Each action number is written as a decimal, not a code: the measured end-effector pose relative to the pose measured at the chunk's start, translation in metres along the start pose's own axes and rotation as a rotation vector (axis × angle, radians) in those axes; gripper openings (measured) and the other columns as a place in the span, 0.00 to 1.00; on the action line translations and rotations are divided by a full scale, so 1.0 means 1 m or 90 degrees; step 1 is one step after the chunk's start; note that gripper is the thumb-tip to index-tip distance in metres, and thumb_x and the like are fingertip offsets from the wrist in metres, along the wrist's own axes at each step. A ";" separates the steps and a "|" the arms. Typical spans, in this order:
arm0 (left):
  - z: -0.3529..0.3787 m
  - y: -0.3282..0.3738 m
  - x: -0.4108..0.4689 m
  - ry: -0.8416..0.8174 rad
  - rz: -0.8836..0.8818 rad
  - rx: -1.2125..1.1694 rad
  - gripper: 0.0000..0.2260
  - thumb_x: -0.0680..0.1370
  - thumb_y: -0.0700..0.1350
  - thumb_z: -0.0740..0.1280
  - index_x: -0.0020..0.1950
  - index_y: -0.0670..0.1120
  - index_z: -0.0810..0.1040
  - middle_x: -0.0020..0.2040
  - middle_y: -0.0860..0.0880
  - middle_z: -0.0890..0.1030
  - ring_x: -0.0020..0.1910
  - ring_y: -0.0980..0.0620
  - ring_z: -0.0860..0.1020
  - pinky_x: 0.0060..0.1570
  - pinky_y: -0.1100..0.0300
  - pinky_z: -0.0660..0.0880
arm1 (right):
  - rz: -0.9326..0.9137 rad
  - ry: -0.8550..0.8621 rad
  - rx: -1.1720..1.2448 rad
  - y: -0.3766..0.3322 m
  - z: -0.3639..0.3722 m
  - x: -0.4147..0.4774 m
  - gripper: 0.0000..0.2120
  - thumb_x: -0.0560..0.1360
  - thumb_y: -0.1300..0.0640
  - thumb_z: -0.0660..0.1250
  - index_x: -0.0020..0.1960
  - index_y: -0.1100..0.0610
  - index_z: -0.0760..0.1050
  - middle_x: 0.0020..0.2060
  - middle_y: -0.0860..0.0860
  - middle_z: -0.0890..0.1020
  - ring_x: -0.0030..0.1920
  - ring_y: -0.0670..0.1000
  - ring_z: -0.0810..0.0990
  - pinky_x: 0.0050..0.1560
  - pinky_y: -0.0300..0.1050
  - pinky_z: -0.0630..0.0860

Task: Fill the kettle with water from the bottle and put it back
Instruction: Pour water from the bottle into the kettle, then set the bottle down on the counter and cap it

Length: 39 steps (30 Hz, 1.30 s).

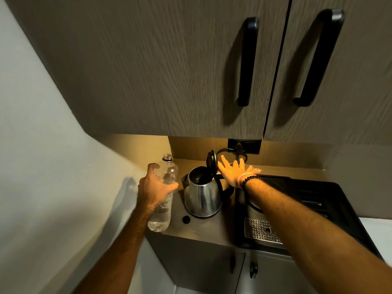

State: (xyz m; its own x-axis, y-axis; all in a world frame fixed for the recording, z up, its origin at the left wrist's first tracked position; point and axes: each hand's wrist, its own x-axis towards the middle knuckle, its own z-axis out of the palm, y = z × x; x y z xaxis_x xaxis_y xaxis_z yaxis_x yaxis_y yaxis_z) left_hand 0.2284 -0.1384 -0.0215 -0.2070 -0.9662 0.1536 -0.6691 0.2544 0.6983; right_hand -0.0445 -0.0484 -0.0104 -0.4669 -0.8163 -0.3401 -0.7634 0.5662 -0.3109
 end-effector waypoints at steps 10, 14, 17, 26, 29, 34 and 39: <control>0.039 -0.021 -0.004 0.207 -0.073 -0.158 0.41 0.57 0.61 0.82 0.64 0.56 0.65 0.53 0.46 0.83 0.50 0.42 0.82 0.53 0.41 0.80 | 0.014 0.006 -0.013 0.001 0.005 0.004 0.38 0.73 0.24 0.38 0.78 0.37 0.38 0.82 0.55 0.46 0.80 0.61 0.38 0.69 0.76 0.33; 0.047 -0.025 -0.004 0.230 -0.037 -0.159 0.42 0.57 0.60 0.83 0.63 0.54 0.66 0.50 0.47 0.84 0.48 0.44 0.83 0.51 0.48 0.80 | 0.011 0.001 -0.014 0.000 0.002 0.001 0.38 0.73 0.24 0.38 0.78 0.37 0.38 0.82 0.55 0.45 0.80 0.61 0.39 0.69 0.76 0.33; 0.050 -0.027 -0.005 0.204 -0.020 -0.164 0.44 0.57 0.60 0.83 0.66 0.53 0.66 0.52 0.47 0.84 0.49 0.45 0.83 0.50 0.49 0.80 | 0.021 0.006 -0.007 -0.001 0.000 -0.003 0.36 0.74 0.25 0.38 0.79 0.37 0.39 0.82 0.55 0.46 0.80 0.61 0.39 0.70 0.76 0.34; 0.080 -0.061 -0.084 0.169 -0.012 0.014 0.29 0.60 0.52 0.84 0.55 0.43 0.78 0.49 0.40 0.80 0.47 0.39 0.79 0.41 0.53 0.73 | 0.020 0.005 -0.014 -0.001 0.001 -0.004 0.36 0.75 0.26 0.38 0.79 0.37 0.38 0.82 0.55 0.46 0.80 0.61 0.39 0.70 0.76 0.34; 0.099 -0.066 -0.099 0.051 0.052 0.031 0.13 0.68 0.40 0.80 0.48 0.38 0.81 0.47 0.38 0.79 0.44 0.37 0.80 0.41 0.54 0.72 | 0.023 0.008 -0.024 -0.001 0.002 -0.003 0.36 0.75 0.26 0.38 0.79 0.37 0.38 0.82 0.55 0.46 0.80 0.61 0.39 0.70 0.77 0.34; 0.118 -0.064 -0.087 -0.136 0.054 0.116 0.10 0.79 0.39 0.67 0.58 0.37 0.80 0.54 0.41 0.78 0.56 0.38 0.77 0.50 0.56 0.72 | 0.021 0.002 -0.025 -0.001 0.003 -0.001 0.36 0.74 0.25 0.38 0.79 0.37 0.38 0.82 0.55 0.46 0.80 0.61 0.39 0.70 0.76 0.34; 0.124 -0.062 -0.072 -0.208 0.034 0.141 0.10 0.81 0.39 0.63 0.60 0.39 0.79 0.59 0.42 0.80 0.56 0.47 0.78 0.47 0.68 0.66 | 0.028 0.007 -0.028 -0.001 0.004 -0.001 0.36 0.74 0.25 0.38 0.78 0.36 0.38 0.82 0.55 0.47 0.80 0.61 0.40 0.69 0.77 0.35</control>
State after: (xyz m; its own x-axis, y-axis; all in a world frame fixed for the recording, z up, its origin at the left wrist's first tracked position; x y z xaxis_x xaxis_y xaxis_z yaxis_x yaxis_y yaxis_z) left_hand 0.1958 -0.0792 -0.1627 -0.4382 -0.8962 -0.0700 -0.7815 0.3413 0.5223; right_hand -0.0416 -0.0477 -0.0138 -0.5050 -0.7919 -0.3435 -0.7609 0.5962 -0.2560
